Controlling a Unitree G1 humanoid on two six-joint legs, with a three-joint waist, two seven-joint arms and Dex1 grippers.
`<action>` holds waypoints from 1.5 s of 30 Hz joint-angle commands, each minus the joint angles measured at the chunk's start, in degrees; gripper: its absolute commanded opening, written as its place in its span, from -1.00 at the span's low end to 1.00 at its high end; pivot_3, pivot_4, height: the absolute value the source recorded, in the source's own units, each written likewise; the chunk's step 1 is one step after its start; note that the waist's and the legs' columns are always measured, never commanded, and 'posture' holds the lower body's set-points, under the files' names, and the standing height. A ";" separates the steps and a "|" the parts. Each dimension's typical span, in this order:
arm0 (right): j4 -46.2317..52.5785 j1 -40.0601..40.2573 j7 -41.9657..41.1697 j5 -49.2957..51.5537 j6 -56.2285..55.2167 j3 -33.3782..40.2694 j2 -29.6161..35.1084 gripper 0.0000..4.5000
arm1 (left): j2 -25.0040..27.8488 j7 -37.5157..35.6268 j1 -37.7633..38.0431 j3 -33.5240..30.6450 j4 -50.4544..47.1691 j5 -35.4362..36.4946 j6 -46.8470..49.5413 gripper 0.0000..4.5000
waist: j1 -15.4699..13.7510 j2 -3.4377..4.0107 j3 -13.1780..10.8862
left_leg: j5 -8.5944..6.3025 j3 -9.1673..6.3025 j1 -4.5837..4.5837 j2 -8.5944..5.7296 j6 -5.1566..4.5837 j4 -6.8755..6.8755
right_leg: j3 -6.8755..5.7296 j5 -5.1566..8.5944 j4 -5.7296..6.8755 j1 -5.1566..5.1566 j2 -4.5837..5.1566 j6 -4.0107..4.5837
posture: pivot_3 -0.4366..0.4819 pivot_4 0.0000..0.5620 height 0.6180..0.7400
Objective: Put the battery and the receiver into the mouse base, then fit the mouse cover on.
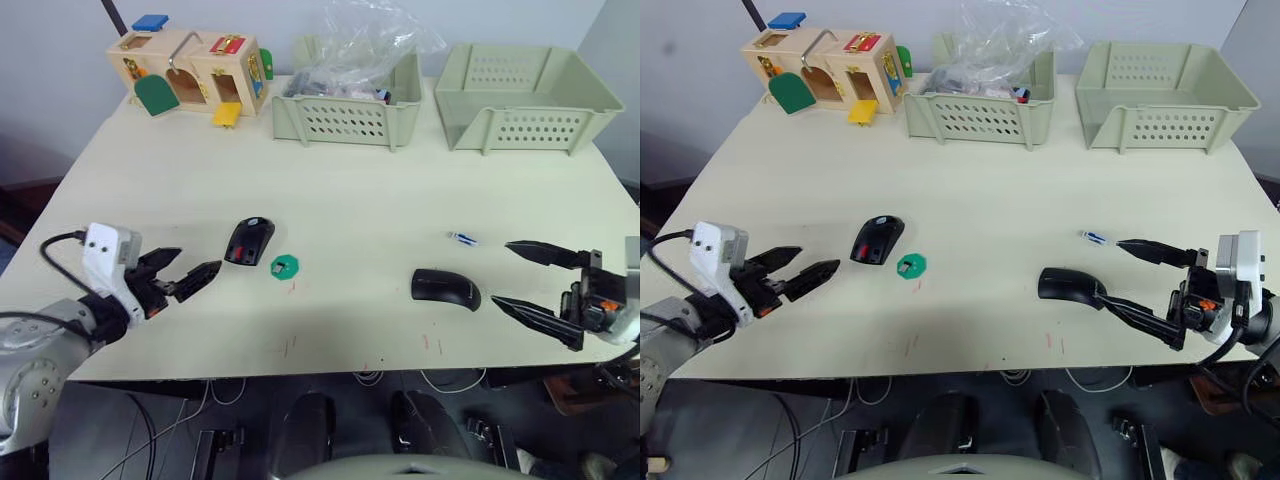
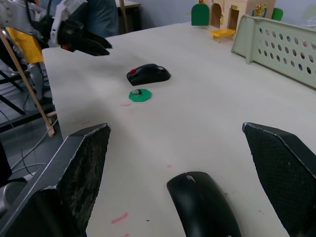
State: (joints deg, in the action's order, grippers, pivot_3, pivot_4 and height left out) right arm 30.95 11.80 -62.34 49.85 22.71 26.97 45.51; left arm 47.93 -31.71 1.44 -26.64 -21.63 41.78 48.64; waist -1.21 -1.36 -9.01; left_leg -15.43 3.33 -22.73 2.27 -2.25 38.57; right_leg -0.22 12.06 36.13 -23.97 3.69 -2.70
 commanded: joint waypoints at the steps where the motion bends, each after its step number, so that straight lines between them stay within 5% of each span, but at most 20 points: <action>1: 3.57 2.49 -0.24 0.15 -1.94 5.18 0.02 1.00 | 0.58 2.14 -3.88 2.83 0.64 -1.56 1.98 0.98 | 0.11 -0.03 0.01 | 0.00 0.02 0.02 0.00 0.00 0.00 | 0.00 0.00 0.00 0.03 0.00 0.00 | -0.05 -0.47 1.00; 14: -0.05 11.25 -7.33 1.24 -5.42 14.11 -1.27 1.00 | -2.20 5.64 -14.82 10.98 7.25 -7.04 4.52 0.98 | 0.01 -0.10 0.00 | 0.00 0.03 0.09 -0.04 0.00 0.01 | 0.00 0.00 -0.01 0.14 0.00 -0.01 | -0.05 -0.47 1.00; 30: -1.36 10.47 -10.29 2.14 -6.26 13.20 -2.07 1.00 | -7.32 15.02 -26.51 18.67 8.93 -14.80 15.20 0.98 | 0.34 -0.12 -0.01 | 0.00 -0.40 0.09 -0.05 0.00 0.07 | -0.13 -0.12 -0.04 0.28 -0.01 -0.21 | -0.05 -0.47 1.00; 45: -3.50 7.71 -11.60 1.32 -8.14 12.44 -2.97 1.00 | -11.55 16.63 -25.38 18.54 9.64 -18.40 16.20 0.98 | 0.34 -0.12 -0.01 | 0.00 -0.47 0.07 -0.06 0.00 0.09 | -0.18 -0.14 -0.04 0.29 -0.01 -0.22 | -0.05 -0.47 1.00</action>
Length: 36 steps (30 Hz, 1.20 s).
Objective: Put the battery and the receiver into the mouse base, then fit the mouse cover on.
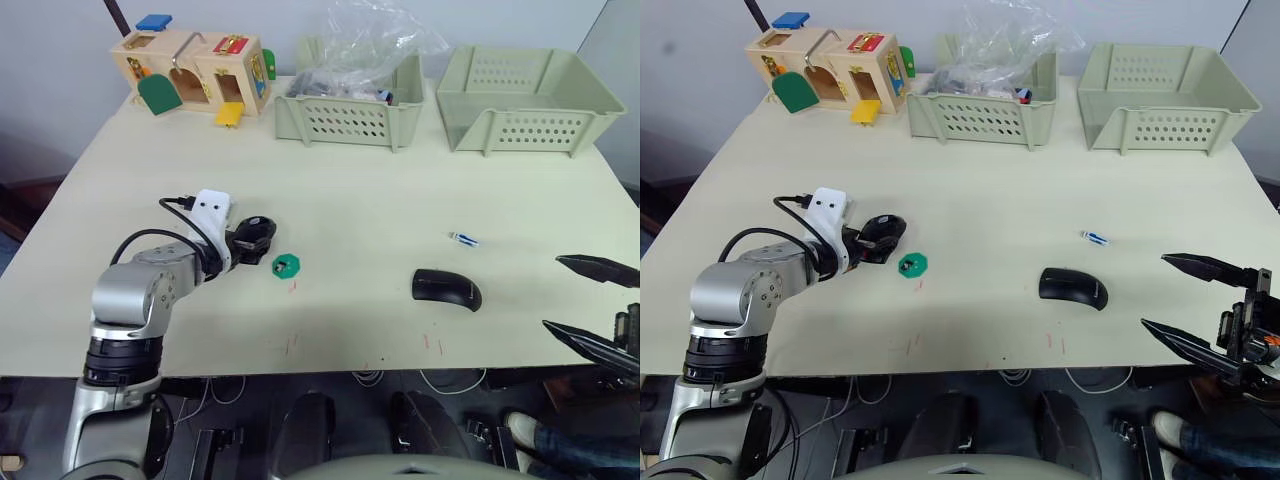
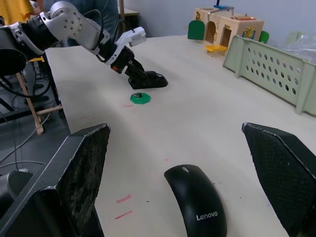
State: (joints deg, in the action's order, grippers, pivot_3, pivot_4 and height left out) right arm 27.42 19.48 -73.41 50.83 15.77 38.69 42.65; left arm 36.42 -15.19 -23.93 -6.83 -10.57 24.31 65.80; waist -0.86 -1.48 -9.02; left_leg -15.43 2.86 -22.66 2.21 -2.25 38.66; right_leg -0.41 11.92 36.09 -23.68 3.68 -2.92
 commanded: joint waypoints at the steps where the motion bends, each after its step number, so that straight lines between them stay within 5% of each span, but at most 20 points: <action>1: -0.05 0.07 -0.60 0.29 -1.26 0.75 -0.11 1.00 | -0.34 0.21 -0.04 -1.37 -1.28 -1.06 -1.10 0.98 | -0.01 0.00 0.00 | 0.00 0.00 0.00 0.00 0.00 0.00 | 0.00 0.00 0.00 0.00 0.00 0.00 | -0.05 -0.47 1.00; 12: 0.47 0.19 0.21 0.15 -1.33 0.34 -0.15 1.00 | -3.08 0.75 -0.87 -1.68 0.79 -2.79 -1.61 0.98 | 0.01 0.00 0.00 | 0.00 -0.01 0.00 0.00 0.00 0.01 | 0.00 -0.01 0.01 0.00 0.00 0.00 | -0.05 -0.47 1.00; 15: 0.44 0.25 0.28 0.12 -1.34 0.35 -0.12 1.00 | -3.30 0.52 -0.56 -1.98 0.47 -3.00 -1.44 0.41 | 0.01 0.00 0.00 | 0.00 -0.01 0.00 -0.01 0.00 0.01 | 0.00 -0.01 0.01 0.00 0.00 0.00 | -0.05 -0.47 1.00; 22: -0.05 0.27 0.31 -0.04 -1.28 -0.05 -0.28 1.00 | -1.55 -2.97 0.71 -3.31 -1.17 -2.10 -3.36 0.32 | 0.03 0.00 0.00 | 0.00 -0.01 0.00 0.00 0.00 0.01 | 0.00 -0.01 0.01 0.00 0.00 0.00 | -0.05 -0.47 1.00; 26: -0.61 0.09 0.09 0.02 -0.72 -0.25 0.30 1.00 | 8.58 -19.35 5.46 -4.47 -8.96 2.35 -10.91 0.32 | 0.41 -0.08 -0.06 | 0.00 -0.01 -0.01 0.03 0.00 0.00 | -0.01 0.01 0.02 -0.03 -0.01 0.03 | -0.05 -0.47 1.00; 30: -1.25 0.04 -0.59 0.01 -0.38 -0.60 0.86 1.00 | 13.34 -32.96 9.27 -5.70 -15.33 11.39 -12.56 0.32 | -0.22 0.06 -0.05 | 0.00 0.02 -0.01 0.01 0.01 0.01 | -0.02 0.14 0.01 -0.02 0.08 0.24 | -0.05 -0.47 1.00; 36: -1.51 0.48 -3.41 -0.83 0.19 -1.01 3.47 1.00 | 18.28 -43.02 10.69 0.98 -20.78 10.19 -20.66 0.32 | -0.09 0.08 -0.07 | 0.00 0.03 -0.01 -0.03 0.00 0.06 | -0.03 0.14 0.02 0.00 0.12 0.23 | -0.05 -0.47 1.00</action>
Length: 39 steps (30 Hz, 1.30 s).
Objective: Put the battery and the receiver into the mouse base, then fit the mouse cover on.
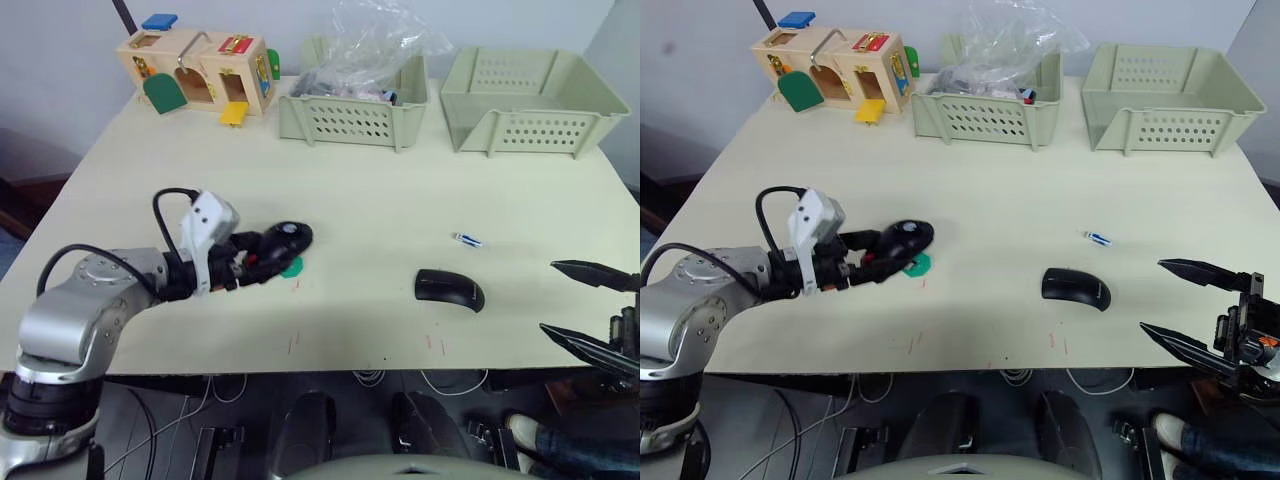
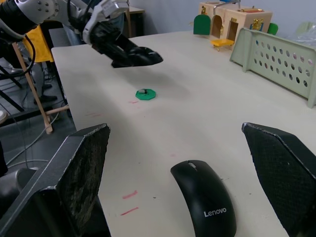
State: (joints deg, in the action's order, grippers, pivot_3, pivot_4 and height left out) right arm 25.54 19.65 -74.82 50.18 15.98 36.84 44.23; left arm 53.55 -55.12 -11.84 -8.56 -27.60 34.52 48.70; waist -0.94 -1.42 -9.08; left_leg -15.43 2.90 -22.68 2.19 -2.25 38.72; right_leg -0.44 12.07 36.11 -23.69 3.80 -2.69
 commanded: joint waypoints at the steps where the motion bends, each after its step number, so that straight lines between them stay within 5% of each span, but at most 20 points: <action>1: 0.56 0.54 -2.27 -0.11 0.27 1.00 2.37 1.00 | 1.41 -3.56 -1.35 4.41 -4.52 -0.95 -4.56 0.32 | -0.05 0.03 0.00 | 0.00 0.00 0.00 0.00 0.00 0.00 | 0.00 0.00 0.00 0.00 0.00 0.00 | -0.05 -0.47 1.00; 17: 1.49 -0.40 -5.63 1.16 5.54 2.47 10.30 1.00 | -3.85 -0.91 -10.19 29.01 -5.73 -15.33 -5.74 0.32 | 0.12 0.03 -0.01 | 0.00 -0.04 -0.02 0.00 -0.02 0.02 | 0.03 0.01 -0.02 0.01 -0.12 -0.04 | -0.05 -0.47 1.00; 39: 4.47 0.27 -5.22 -0.02 7.98 1.10 9.24 1.00 | -9.06 3.50 -9.59 40.91 -3.50 -25.09 -1.93 0.32 | -0.11 0.04 0.02 | 0.00 -0.11 -0.03 0.00 -0.02 0.07 | 0.00 0.00 -0.02 0.05 -0.13 -0.06 | -0.05 -0.47 1.00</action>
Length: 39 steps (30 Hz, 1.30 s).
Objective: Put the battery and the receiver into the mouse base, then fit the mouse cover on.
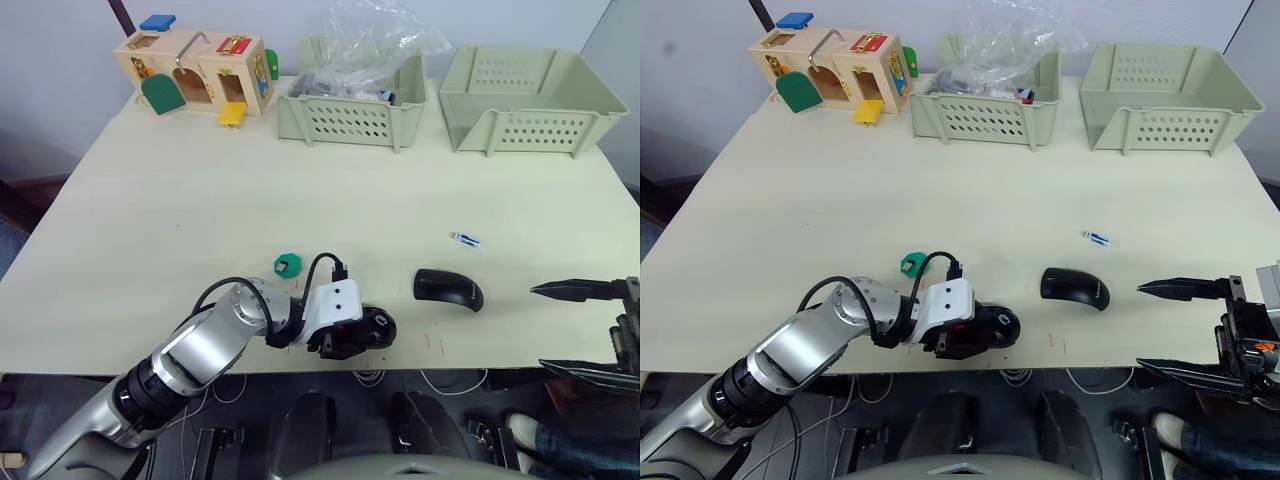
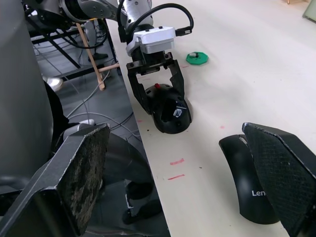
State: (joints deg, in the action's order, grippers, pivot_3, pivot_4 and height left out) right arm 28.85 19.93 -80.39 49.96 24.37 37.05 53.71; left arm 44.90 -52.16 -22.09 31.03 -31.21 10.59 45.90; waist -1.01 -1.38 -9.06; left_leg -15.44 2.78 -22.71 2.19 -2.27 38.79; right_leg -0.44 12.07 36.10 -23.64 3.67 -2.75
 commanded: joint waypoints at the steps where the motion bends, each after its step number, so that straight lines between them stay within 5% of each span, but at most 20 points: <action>1: 1.23 -0.04 0.51 0.10 -0.40 0.78 -0.37 1.00 | -0.58 0.58 0.63 1.34 0.13 -1.31 0.92 0.32 | -0.09 0.01 0.01 | 0.00 0.00 0.00 0.00 0.00 0.00 | 0.00 0.00 0.00 0.00 0.00 0.00 | -0.05 -0.47 1.00; 8: 1.36 0.24 1.50 0.16 0.00 1.08 -0.90 1.00 | -0.73 0.18 0.91 1.08 0.45 -1.84 0.58 0.32 | -0.21 0.01 0.01 | 0.00 -0.01 0.00 -0.01 0.00 0.05 | -0.01 0.02 0.00 0.03 0.01 -0.04 | -0.05 -0.47 1.00; 16: 2.53 -8.53 25.25 -0.79 9.92 -3.90 -2.41 1.00 | -1.78 0.51 0.97 0.75 0.63 -1.77 1.70 0.32 | -0.32 0.05 0.06 | 0.00 -0.01 -0.02 -0.02 0.00 0.10 | -0.01 0.00 0.00 0.03 0.03 0.00 | -0.05 -0.47 1.00; 26: 0.86 -30.91 50.51 -3.67 32.48 -20.59 0.17 1.00 | -2.64 0.34 -0.04 0.54 1.09 -1.79 2.64 0.32 | -0.15 0.10 0.09 | 0.00 0.00 -0.05 -0.03 0.00 0.16 | -0.01 -0.02 0.02 0.02 0.04 0.00 | -0.05 -0.47 1.00; 35: -8.37 -45.38 52.71 -11.61 40.62 -35.59 0.56 1.00 | -3.48 0.32 -0.56 0.62 1.11 -1.78 3.35 0.32 | -0.25 0.11 0.07 | -0.01 -0.04 -0.17 -0.03 -0.02 0.18 | -0.06 -0.03 -0.02 0.00 0.04 0.01 | -0.05 -0.47 1.00; 39: -12.28 -49.01 51.10 -15.62 40.69 -40.81 0.62 0.50 | -3.48 0.27 -0.50 0.53 1.06 -1.77 3.54 0.32 | 0.00 0.13 0.07 | -0.01 -0.01 -0.15 -0.03 -0.03 0.20 | -0.03 -0.05 -0.01 -0.01 0.04 -0.02 | -0.05 -0.47 1.00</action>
State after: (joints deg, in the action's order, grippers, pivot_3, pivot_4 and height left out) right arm 17.99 -26.51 -28.51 37.60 65.84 -2.17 53.52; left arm 41.61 -52.20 -22.92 30.84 -30.75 9.16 48.67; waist -1.01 -1.26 -8.99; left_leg -15.44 2.77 -22.86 2.16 -2.30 38.99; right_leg -0.47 12.02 36.09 -23.64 3.72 -2.78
